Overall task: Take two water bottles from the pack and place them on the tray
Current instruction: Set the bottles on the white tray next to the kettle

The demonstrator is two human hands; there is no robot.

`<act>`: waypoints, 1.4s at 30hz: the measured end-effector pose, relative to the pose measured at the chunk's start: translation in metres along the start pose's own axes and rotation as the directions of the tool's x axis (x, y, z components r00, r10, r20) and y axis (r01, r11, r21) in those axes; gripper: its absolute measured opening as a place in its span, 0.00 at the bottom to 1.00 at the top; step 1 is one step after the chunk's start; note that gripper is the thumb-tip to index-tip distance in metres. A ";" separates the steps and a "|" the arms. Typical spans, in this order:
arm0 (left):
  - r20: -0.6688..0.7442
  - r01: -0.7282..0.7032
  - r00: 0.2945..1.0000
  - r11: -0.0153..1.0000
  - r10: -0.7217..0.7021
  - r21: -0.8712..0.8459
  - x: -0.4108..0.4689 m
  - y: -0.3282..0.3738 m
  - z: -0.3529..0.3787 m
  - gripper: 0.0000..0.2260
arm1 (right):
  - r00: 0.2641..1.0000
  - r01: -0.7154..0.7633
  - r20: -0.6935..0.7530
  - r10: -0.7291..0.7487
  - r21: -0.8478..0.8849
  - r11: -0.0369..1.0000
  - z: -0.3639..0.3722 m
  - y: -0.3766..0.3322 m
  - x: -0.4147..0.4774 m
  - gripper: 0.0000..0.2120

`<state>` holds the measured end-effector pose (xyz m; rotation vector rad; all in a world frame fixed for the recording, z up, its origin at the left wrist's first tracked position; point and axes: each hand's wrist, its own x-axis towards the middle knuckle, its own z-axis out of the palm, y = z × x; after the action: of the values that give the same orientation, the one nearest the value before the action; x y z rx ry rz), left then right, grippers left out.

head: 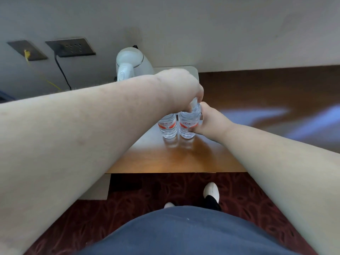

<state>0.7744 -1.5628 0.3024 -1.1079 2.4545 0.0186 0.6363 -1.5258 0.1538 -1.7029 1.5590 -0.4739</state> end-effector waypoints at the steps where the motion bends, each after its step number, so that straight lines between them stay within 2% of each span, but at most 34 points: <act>1: 0.008 0.004 1.000 1.000 -0.004 -0.002 0.001 -0.002 0.004 0.19 | 1.000 -0.008 0.010 0.009 -0.002 1.000 0.003 0.001 0.002 0.24; 5: -0.005 0.006 1.000 1.000 -0.006 -0.018 0.008 -0.009 0.015 0.18 | 0.998 -0.029 0.048 0.028 0.027 0.999 0.009 0.001 0.008 0.33; 8: -0.095 -0.025 0.995 0.999 0.022 -0.025 0.012 -0.016 0.024 0.22 | 0.998 -0.038 0.044 0.036 0.057 0.998 0.008 0.005 0.010 0.32; 9: -0.142 -0.027 0.990 0.997 0.017 -0.071 0.011 -0.021 0.028 0.26 | 0.999 -0.038 0.040 0.036 0.058 0.998 0.007 0.006 0.009 0.31; 11: -0.289 -0.025 0.954 0.945 -0.074 -0.325 -0.002 -0.031 0.040 0.34 | 0.998 -0.040 0.044 0.037 0.064 0.997 0.005 0.006 0.008 0.32; 12: -0.390 -0.052 0.906 0.870 -0.166 -0.490 -0.012 -0.036 0.050 0.34 | 0.998 -0.041 0.048 0.038 0.065 0.997 0.004 0.005 0.007 0.32; 14: -0.515 -0.128 0.751 0.675 -0.414 -0.727 -0.032 -0.041 0.082 0.31 | 0.998 -0.040 0.058 0.036 0.074 0.996 0.001 0.004 0.006 0.29; 15: -0.494 -0.138 0.692 0.575 -0.526 -0.806 -0.042 -0.040 0.100 0.29 | 0.997 -0.043 0.067 0.038 0.086 0.995 0.000 0.004 0.006 0.28; 16: -0.431 -0.125 0.667 0.479 -0.608 -0.869 -0.051 -0.038 0.117 0.29 | 0.996 -0.053 0.076 0.046 0.101 0.993 0.000 0.002 0.005 0.28; 18: -0.282 -0.059 0.667 0.328 -0.690 -0.943 -0.058 -0.032 0.146 0.28 | 0.995 -0.068 0.075 0.058 0.137 0.988 -0.002 -0.002 0.002 0.34; 20: -0.169 0.003 0.672 0.231 -0.721 -0.973 -0.057 -0.029 0.163 0.28 | 0.995 -0.076 0.077 0.065 0.149 0.986 -0.004 -0.006 -0.001 0.40; 22: -0.064 0.052 0.749 0.155 -0.659 -0.987 -0.051 -0.032 0.172 0.32 | 0.993 -0.088 0.089 0.077 0.130 0.988 -0.005 -0.010 -0.003 0.42; 23: -0.034 0.084 0.811 0.174 -0.584 -0.981 -0.046 -0.035 0.175 0.36 | 0.993 -0.088 0.084 0.078 0.120 0.989 -0.004 -0.011 -0.002 0.41; 24: -0.028 0.105 0.868 0.238 -0.496 -0.966 -0.040 -0.037 0.177 0.40 | 0.994 -0.087 0.077 0.078 0.118 0.989 -0.003 -0.012 -0.002 0.41; 26: -0.053 0.086 0.932 0.361 -0.359 -0.929 -0.026 -0.039 0.180 0.46 | 0.994 -0.091 0.070 0.083 0.120 0.989 0.000 -0.012 0.000 0.39; 28: -0.080 0.081 0.924 0.396 -0.375 -0.915 -0.013 -0.041 0.181 0.43 | 0.994 -0.102 0.061 0.095 0.119 0.988 0.003 -0.013 0.002 0.36; 31: -0.088 0.137 0.896 0.459 -0.436 -0.878 0.000 -0.049 0.173 0.37 | 0.998 -0.059 0.026 0.056 0.118 0.991 0.004 -0.015 0.009 0.19; 34: -0.066 0.119 0.931 0.470 -0.359 -0.874 0.003 -0.058 0.161 0.28 | 0.997 0.019 0.067 -0.025 0.094 0.995 -0.006 -0.027 0.018 0.08; 36: -0.095 0.092 0.924 0.458 -0.369 -0.884 0.000 -0.064 0.144 0.27 | 0.994 0.041 0.095 -0.049 0.084 0.996 -0.021 -0.034 0.024 0.09; 38: -0.139 0.060 0.916 0.472 -0.376 -0.880 0.002 -0.071 0.126 0.27 | 0.995 0.030 0.086 -0.040 0.104 0.994 -0.037 -0.041 0.028 0.14; 40: -0.160 0.047 0.923 0.517 -0.349 -0.855 0.015 -0.087 0.098 0.20 | 0.996 0.045 0.074 -0.055 0.136 0.990 -0.058 -0.051 0.042 0.17; 42: -0.196 0.040 0.916 0.566 -0.349 -0.823 0.035 -0.107 0.069 0.17 | 0.994 0.080 0.065 -0.093 0.175 0.981 -0.080 -0.062 0.065 0.14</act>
<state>0.8576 -1.6468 0.2438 -1.8989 2.6316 1.0851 0.6328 -1.6134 0.2365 -1.6408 1.3555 -0.5678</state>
